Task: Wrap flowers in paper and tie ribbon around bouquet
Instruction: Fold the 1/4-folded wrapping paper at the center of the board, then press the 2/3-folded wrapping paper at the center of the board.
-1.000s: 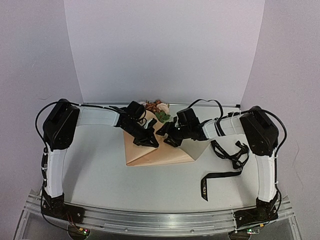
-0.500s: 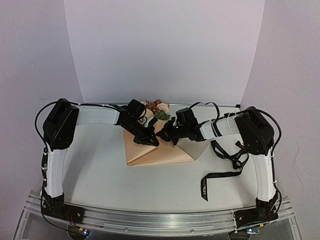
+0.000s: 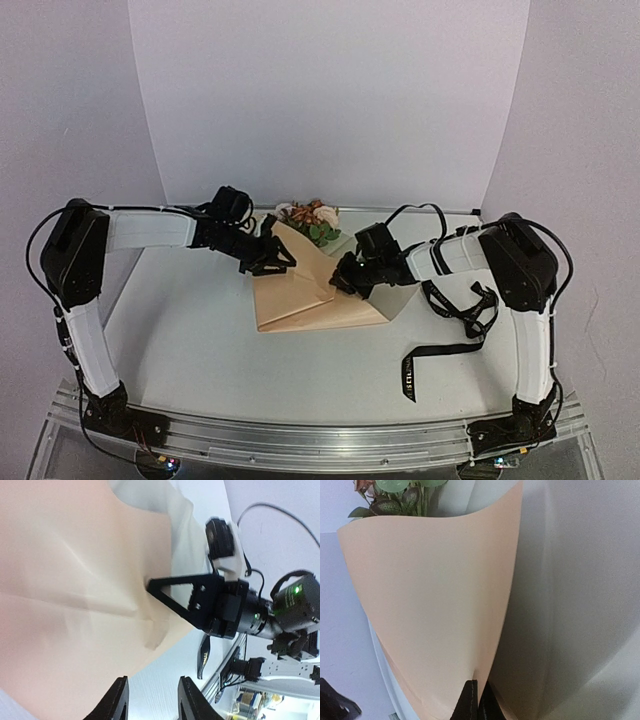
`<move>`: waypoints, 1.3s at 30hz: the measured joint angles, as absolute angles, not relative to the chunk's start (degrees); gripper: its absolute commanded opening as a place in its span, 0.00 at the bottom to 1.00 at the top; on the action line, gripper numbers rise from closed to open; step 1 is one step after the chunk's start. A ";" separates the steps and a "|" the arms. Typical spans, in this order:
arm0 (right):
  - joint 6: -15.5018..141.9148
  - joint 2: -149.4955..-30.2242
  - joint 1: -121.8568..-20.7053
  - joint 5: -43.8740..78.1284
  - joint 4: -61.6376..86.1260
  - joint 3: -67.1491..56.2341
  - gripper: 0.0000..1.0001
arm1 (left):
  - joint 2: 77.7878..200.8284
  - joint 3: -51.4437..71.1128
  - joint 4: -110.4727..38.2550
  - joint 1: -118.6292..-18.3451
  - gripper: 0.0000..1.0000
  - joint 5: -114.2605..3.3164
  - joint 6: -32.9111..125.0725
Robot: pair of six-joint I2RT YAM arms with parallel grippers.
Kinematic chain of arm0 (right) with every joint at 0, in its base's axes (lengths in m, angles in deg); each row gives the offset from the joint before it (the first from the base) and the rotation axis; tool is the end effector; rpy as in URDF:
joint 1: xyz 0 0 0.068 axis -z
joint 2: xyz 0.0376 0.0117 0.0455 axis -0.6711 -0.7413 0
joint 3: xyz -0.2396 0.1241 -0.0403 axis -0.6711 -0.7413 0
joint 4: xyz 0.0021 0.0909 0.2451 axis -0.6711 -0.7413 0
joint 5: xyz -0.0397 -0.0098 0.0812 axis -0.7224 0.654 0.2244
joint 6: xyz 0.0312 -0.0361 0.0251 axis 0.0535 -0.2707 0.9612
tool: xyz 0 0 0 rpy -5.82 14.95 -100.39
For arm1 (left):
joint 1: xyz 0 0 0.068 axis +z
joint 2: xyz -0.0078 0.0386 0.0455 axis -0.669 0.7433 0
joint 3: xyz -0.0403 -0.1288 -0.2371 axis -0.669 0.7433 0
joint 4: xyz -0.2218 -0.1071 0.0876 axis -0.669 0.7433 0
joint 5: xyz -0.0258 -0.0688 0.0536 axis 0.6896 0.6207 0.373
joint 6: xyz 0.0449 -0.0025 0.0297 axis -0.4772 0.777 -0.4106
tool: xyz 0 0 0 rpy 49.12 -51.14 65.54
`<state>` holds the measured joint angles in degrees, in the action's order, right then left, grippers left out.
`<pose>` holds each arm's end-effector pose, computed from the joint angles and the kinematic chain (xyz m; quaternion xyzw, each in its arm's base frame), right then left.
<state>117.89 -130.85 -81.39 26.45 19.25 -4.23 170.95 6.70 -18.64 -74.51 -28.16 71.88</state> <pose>0.3493 0.2987 0.1379 0.1097 0.8875 0.4140 0.1701 0.3324 -0.2364 0.2126 0.0741 0.8902 -0.4325 0.1225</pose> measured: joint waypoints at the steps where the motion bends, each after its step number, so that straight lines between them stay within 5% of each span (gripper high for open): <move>1: 117.28 -130.41 -81.47 25.58 18.35 -4.23 0.00 | 170.24 7.77 -19.83 -73.21 0.33 -28.57 73.03; 25: 108.97 -132.74 -83.56 19.25 5.88 8.09 0.00 | 194.14 -4.81 -31.63 -57.44 0.20 -30.48 85.54; 34: 106.77 -133.62 -83.56 17.41 2.13 9.52 0.00 | 195.02 -6.27 -31.66 -56.78 0.20 -29.47 85.33; 39: 105.98 -133.62 -83.68 16.09 1.17 9.52 0.00 | 188.52 2.93 -33.18 -58.09 0.20 -28.78 85.02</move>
<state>105.98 -133.62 -83.68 16.09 1.17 9.52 188.52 2.93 -33.18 -58.09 -28.78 85.02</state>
